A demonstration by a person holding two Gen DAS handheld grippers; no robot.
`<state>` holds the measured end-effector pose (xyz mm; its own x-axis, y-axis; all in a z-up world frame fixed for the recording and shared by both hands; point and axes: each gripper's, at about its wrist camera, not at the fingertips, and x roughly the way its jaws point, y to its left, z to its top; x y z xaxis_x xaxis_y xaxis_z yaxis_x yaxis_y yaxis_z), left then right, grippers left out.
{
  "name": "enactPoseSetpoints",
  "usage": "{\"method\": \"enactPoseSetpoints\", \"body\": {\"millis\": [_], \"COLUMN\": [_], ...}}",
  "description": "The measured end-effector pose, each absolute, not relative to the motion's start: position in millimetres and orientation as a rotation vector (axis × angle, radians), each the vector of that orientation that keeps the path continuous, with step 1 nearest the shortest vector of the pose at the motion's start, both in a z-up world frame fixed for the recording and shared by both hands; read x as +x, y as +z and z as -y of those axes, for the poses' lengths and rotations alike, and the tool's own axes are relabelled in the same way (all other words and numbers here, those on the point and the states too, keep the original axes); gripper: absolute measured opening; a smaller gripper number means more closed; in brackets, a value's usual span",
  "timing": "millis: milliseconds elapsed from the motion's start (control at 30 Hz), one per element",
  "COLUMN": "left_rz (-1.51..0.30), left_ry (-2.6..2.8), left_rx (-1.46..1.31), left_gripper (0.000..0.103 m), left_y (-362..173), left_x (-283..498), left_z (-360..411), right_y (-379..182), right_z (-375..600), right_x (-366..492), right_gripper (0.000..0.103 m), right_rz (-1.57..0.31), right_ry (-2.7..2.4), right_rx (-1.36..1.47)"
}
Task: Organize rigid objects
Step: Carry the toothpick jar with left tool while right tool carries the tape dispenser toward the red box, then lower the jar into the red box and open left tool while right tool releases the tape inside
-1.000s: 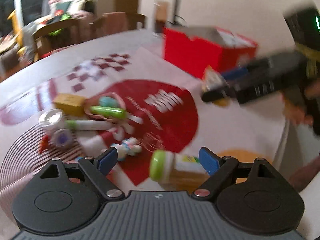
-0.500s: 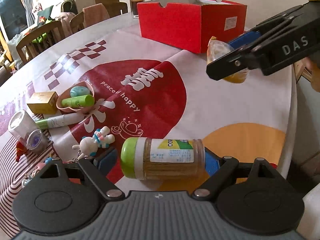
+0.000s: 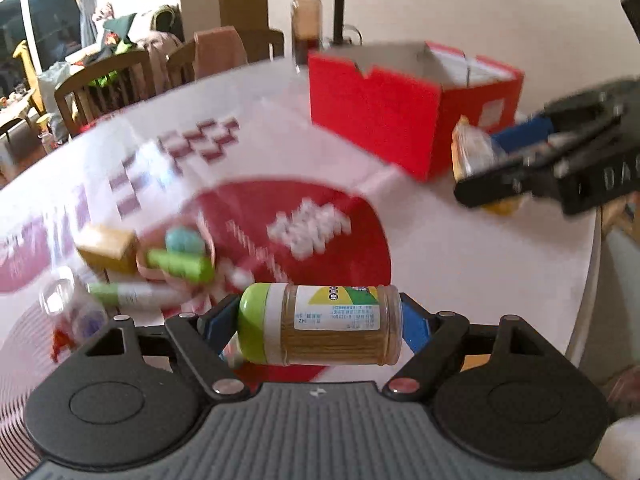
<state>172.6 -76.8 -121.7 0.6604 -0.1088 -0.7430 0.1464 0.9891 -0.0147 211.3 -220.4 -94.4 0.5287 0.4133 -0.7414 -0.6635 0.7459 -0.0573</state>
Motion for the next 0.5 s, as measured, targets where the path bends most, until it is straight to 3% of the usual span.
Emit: {"method": "enactPoseSetpoints", "body": {"millis": [500], "left_rz": [-0.714], "left_ry": [-0.167], "left_rx": [0.091], "left_gripper": [0.082], "left_y": [-42], "left_x": [279], "left_z": [122], "right_y": [-48], "right_z": [263], "right_x": [308], "right_gripper": [0.069], "right_rz": [-0.682], "right_ry": [0.574], "right_rx": [-0.357]}}
